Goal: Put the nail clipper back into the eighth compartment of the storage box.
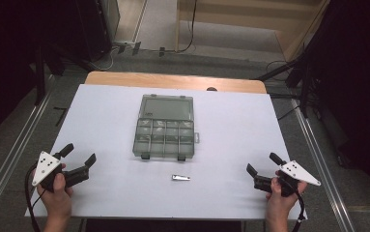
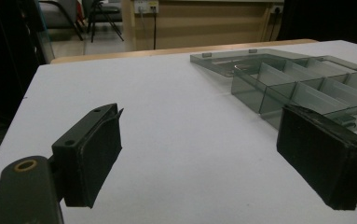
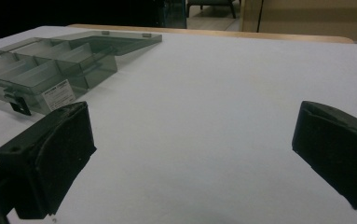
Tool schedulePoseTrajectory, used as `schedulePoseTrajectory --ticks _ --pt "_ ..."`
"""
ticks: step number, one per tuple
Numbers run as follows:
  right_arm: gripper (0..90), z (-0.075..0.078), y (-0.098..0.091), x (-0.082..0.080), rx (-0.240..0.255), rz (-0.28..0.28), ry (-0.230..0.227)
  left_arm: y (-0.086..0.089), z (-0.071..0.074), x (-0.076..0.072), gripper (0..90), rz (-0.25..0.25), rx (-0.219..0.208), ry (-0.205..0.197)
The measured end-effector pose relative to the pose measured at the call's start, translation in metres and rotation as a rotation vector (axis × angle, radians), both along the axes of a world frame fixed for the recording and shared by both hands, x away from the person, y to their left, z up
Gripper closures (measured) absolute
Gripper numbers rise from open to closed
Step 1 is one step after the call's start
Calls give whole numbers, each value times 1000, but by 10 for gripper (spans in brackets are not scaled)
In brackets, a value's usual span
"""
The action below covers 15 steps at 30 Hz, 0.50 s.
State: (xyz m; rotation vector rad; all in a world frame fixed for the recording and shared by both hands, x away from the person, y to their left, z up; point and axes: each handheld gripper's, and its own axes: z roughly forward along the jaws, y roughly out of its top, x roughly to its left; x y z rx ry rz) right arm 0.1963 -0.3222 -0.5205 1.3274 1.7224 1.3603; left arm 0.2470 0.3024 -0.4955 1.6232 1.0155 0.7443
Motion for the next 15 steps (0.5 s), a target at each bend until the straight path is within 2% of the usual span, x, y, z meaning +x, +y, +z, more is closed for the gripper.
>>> schedulePoseTrajectory --ticks 9,15 --pt "0 3 0 -1 5 -5 4 -2 -1 0 132 1 20 0" --pt "0 6 6 1 -17 12 24 -2 -1 0 132 6 20 0"
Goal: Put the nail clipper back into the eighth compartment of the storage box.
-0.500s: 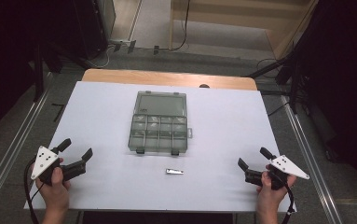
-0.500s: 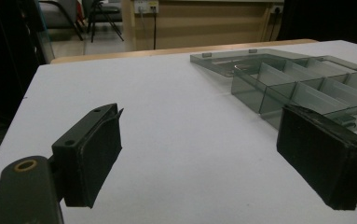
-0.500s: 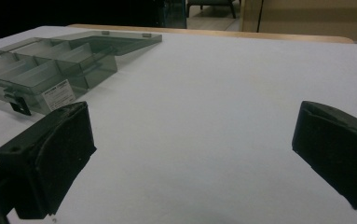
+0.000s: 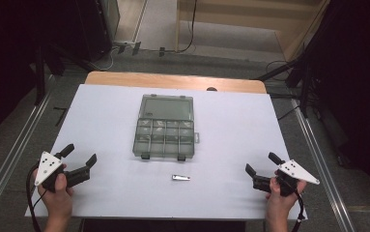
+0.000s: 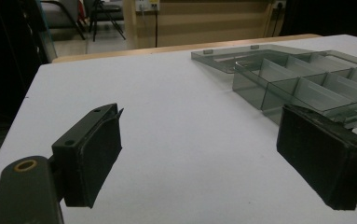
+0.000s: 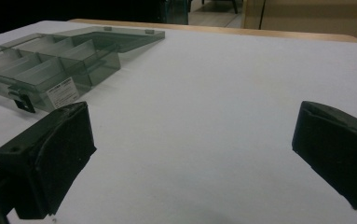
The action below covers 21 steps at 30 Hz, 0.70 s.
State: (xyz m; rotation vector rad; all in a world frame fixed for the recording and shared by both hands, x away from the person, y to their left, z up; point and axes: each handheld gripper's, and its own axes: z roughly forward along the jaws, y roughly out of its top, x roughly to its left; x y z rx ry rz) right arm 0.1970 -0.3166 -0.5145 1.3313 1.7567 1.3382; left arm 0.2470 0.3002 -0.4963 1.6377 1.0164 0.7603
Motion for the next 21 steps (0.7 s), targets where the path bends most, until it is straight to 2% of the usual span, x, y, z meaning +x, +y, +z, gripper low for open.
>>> schedulePoseTrajectory --ticks 4,11,17,21 --pt "0 5 7 0 -29 23 12 0 0 0 132 3 0 2" --pt "0 10 13 3 -51 55 34 0 0 0 132 13 2 3" --pt "0 18 15 7 -58 80 29 -1 0 0 132 17 9 6" --pt "0 25 20 13 -68 116 30 -1 0 0 132 16 14 6"
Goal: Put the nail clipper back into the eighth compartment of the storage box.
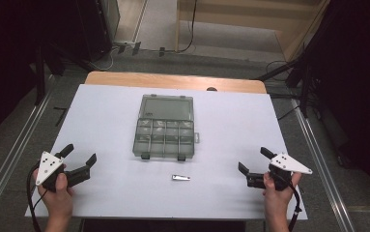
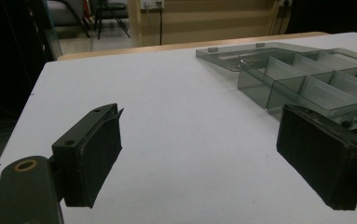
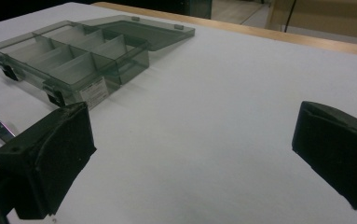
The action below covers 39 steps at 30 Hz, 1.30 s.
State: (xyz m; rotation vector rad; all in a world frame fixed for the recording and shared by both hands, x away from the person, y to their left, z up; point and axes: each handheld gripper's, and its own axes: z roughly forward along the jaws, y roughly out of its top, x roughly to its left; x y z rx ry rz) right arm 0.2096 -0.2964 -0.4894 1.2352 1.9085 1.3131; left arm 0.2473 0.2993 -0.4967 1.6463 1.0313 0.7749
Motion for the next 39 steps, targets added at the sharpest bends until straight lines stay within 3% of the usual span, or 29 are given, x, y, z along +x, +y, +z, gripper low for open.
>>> schedulePoseTrajectory --ticks 18,39 --pt "0 26 34 18 -59 136 -2 -1 0 1 132 -3 6 2" --pt "0 38 64 32 -112 241 19 -2 -1 2 132 -7 9 8"
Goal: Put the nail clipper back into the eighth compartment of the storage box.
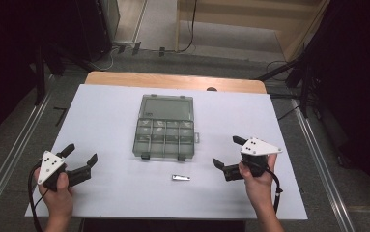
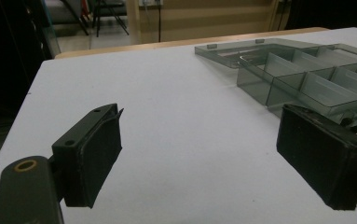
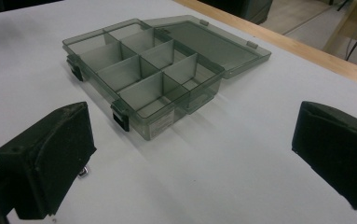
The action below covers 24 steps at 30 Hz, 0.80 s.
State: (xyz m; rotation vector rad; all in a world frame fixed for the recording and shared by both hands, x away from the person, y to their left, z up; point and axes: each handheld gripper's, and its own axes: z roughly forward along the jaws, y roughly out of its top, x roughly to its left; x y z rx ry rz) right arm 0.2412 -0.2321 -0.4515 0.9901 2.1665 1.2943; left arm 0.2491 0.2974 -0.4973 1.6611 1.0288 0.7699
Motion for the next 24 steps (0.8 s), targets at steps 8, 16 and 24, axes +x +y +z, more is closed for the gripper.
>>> schedulePoseTrajectory --ticks 8,16,24 --pt "0 2 9 3 -21 30 11 0 0 0 132 -2 4 3" --pt "0 4 18 6 -41 54 19 0 0 0 132 -3 5 5" --pt "0 6 27 8 -57 67 27 0 0 1 133 -5 4 6"
